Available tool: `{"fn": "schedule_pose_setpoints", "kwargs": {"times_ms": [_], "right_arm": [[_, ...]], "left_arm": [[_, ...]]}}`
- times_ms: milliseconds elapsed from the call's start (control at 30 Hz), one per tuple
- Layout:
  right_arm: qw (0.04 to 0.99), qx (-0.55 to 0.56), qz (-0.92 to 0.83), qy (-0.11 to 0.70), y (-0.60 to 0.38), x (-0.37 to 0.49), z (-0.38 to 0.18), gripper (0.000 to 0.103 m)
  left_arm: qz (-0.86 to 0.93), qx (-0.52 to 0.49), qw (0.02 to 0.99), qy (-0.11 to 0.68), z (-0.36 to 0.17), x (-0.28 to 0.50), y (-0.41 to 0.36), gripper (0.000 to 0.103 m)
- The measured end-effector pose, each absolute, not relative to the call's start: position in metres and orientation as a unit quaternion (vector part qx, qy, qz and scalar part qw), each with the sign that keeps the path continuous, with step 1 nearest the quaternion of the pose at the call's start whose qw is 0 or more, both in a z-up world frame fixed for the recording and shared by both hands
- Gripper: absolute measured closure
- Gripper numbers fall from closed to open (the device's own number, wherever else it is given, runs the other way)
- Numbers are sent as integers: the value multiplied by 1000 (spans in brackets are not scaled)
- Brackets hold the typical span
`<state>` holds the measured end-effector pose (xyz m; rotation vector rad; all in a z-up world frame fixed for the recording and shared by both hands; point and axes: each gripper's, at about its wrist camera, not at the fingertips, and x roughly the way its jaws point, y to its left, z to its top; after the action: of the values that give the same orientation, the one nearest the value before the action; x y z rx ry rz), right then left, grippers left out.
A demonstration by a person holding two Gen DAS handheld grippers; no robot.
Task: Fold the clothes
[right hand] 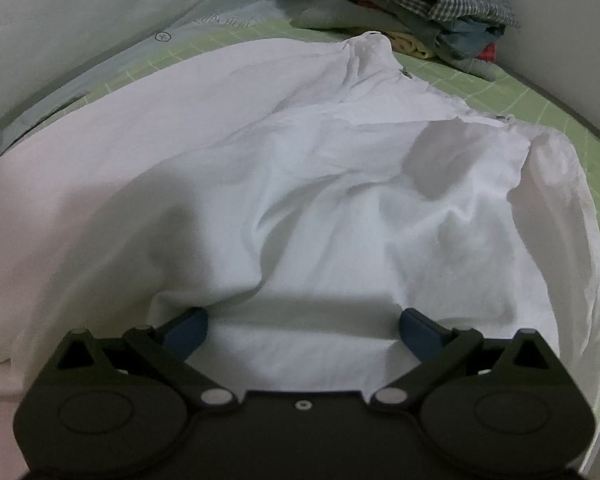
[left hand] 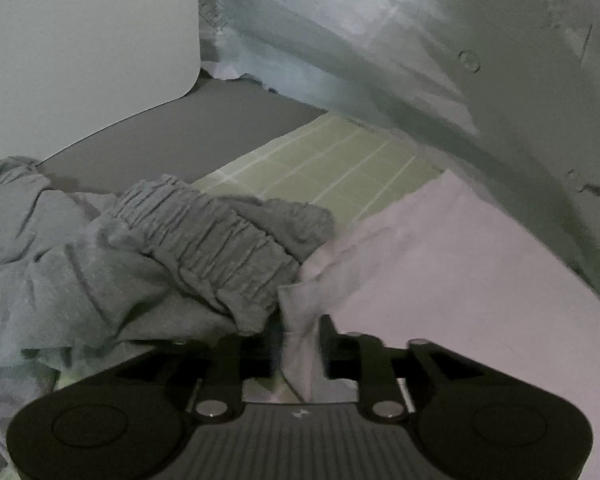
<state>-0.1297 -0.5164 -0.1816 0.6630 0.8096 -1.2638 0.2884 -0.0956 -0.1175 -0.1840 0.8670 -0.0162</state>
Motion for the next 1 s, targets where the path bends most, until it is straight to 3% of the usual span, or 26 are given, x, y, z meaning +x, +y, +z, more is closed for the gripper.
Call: {"fn": "schedule_pose_setpoints", "kwargs": {"times_ms": [33, 100, 167, 300, 633, 867, 1000], "right_arm": [[683, 296, -562, 361, -517, -130, -182, 0], [686, 297, -556, 363, -520, -132, -181, 0], [693, 295, -546, 367, -521, -133, -181, 0], [713, 284, -515, 381, -518, -137, -181, 0], [774, 297, -416, 374, -504, -188, -173, 2], [809, 378, -334, 302, -521, -251, -163, 8], [811, 411, -343, 236, -539, -303, -153, 0]], "left_arm": [[-9, -93, 904, 417, -114, 285, -96, 48], [-9, -96, 908, 408, -105, 278, -100, 32], [-23, -93, 909, 405, -96, 271, -106, 31], [-70, -84, 907, 406, -78, 242, -133, 18], [-180, 0, 876, 447, -71, 100, -210, 13], [-213, 29, 869, 445, -71, -11, -225, 13], [-217, 36, 873, 436, -65, -54, -230, 12]]}}
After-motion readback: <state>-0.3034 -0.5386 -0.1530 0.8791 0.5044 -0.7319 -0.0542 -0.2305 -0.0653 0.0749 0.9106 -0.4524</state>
